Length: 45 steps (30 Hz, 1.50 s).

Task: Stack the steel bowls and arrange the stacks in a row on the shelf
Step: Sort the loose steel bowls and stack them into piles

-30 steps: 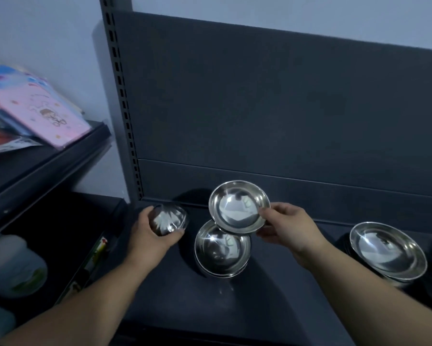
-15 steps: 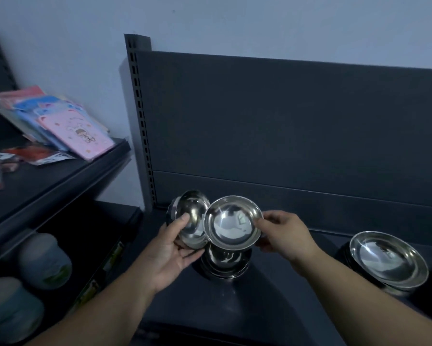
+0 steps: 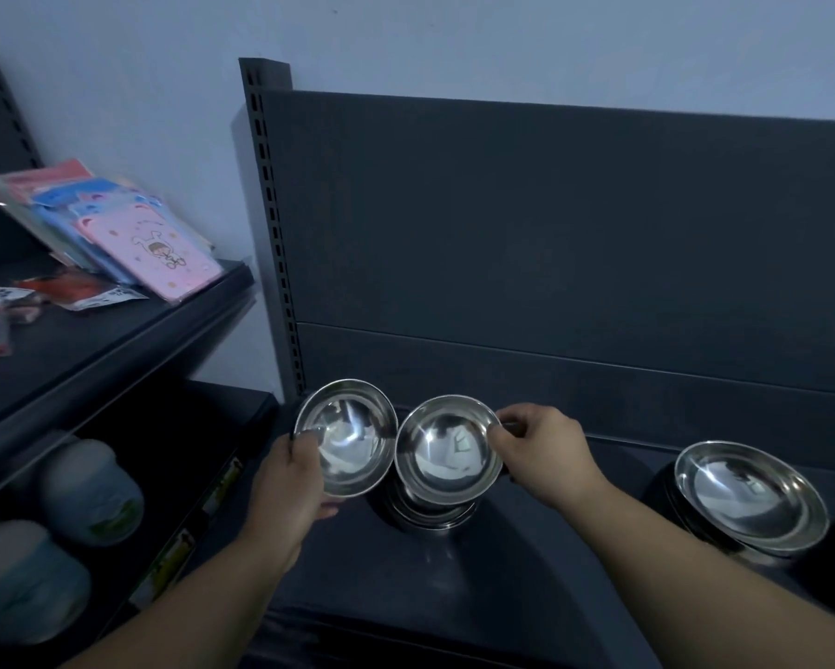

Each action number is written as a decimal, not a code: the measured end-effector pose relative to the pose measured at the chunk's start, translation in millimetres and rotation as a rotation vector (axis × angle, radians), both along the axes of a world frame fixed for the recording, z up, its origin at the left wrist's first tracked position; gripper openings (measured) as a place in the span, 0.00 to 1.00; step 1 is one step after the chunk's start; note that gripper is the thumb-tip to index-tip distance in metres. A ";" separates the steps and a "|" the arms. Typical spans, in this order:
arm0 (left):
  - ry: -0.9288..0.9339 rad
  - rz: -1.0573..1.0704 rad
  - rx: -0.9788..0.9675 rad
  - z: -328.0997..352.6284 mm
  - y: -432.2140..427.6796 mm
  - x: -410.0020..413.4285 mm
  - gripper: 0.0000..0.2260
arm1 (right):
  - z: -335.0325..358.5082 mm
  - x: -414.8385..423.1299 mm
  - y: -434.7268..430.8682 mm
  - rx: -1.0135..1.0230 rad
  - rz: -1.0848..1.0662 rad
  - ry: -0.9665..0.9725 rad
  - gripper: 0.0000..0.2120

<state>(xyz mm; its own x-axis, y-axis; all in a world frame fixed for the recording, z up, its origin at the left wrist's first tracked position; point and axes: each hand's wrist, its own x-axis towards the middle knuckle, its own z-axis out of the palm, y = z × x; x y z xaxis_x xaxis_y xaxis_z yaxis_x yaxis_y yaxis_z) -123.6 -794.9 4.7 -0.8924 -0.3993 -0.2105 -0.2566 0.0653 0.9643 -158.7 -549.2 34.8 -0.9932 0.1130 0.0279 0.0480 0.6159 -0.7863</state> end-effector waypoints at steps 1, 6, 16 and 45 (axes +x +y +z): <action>-0.001 0.015 0.006 0.1 -0.9 0.2 0.12 | -1.7 -0.7 -1.2 0.019 0.008 0.001 0.07; -0.023 0.038 0.041 7.1 -3.1 5.1 0.13 | -8.8 -2.9 -7.4 0.093 0.030 0.000 0.09; -0.127 -0.209 0.008 18.9 11.7 0.3 0.09 | -29.0 -7.0 -6.7 0.001 -0.042 -0.061 0.12; -0.209 -0.684 0.400 -28.7 10.6 -11.2 0.30 | -78.5 32.8 -10.5 -0.439 0.247 -0.206 0.54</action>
<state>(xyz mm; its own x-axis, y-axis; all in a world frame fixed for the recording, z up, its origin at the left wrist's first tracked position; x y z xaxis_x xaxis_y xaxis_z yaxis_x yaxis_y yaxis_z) -134.8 -784.3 -24.0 -0.8381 0.3593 -0.4104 -0.4615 -0.0660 0.8847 -125.9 -559.6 -43.8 -0.9716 -0.1669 -0.1677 0.1239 0.2447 -0.9616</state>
